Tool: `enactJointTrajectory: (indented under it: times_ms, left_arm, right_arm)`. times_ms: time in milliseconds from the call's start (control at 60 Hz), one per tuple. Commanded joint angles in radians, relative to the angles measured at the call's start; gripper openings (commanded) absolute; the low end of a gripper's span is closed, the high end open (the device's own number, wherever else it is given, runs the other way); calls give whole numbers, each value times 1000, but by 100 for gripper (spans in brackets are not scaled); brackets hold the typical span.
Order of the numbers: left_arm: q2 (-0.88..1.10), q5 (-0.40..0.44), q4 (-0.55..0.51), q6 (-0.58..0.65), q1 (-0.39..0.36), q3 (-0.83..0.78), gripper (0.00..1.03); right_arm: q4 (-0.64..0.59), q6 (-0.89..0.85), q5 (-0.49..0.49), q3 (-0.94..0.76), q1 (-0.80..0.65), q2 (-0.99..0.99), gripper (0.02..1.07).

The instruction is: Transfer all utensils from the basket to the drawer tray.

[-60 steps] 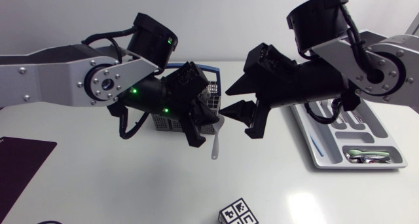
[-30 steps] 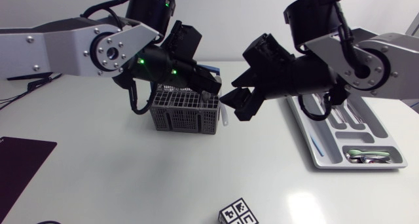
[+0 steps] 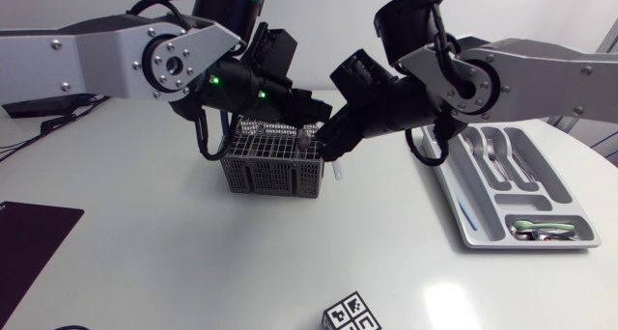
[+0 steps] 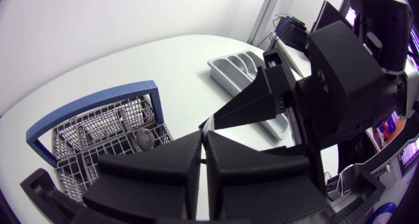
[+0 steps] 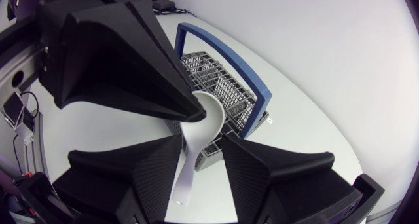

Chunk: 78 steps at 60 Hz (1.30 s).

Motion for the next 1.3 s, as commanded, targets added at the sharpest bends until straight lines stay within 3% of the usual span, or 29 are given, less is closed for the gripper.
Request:
enactJointTrajectory:
  times_ms: [0, 150, 450, 567, 617, 733, 900, 1283]
  left_arm:
    - [0, -1, -9, -22, 8, 26, 3]
    - [-5, -1, -8, -24, 11, 26, 3]
    - [-30, -1, -3, -17, 11, 19, 4]
    - [-45, 0, -2, -8, 7, 17, 28]
    - [-53, 0, 0, -7, 0, 16, 55]
    - [-79, 0, 3, 15, -15, 9, 84]
    - [-142, 0, 52, 32, -12, -20, 95]
    - [-178, -6, 61, 76, 50, -34, 96]
  right_arm:
    - [4, 26, 7, 24, 9, 28, 36]
    - [-9, 26, 5, 33, 9, 45, 10]
    - [-26, 17, 1, 30, 9, 48, 8]
    - [-34, 3, -8, 21, 9, 43, 8]
    - [-37, -6, -13, 15, 9, 39, 8]
    - [-51, -40, -22, -2, 2, 29, 8]
    - [-83, -118, -67, -49, -39, 3, 8]
    - [-195, -462, -176, -230, -330, -147, 8]
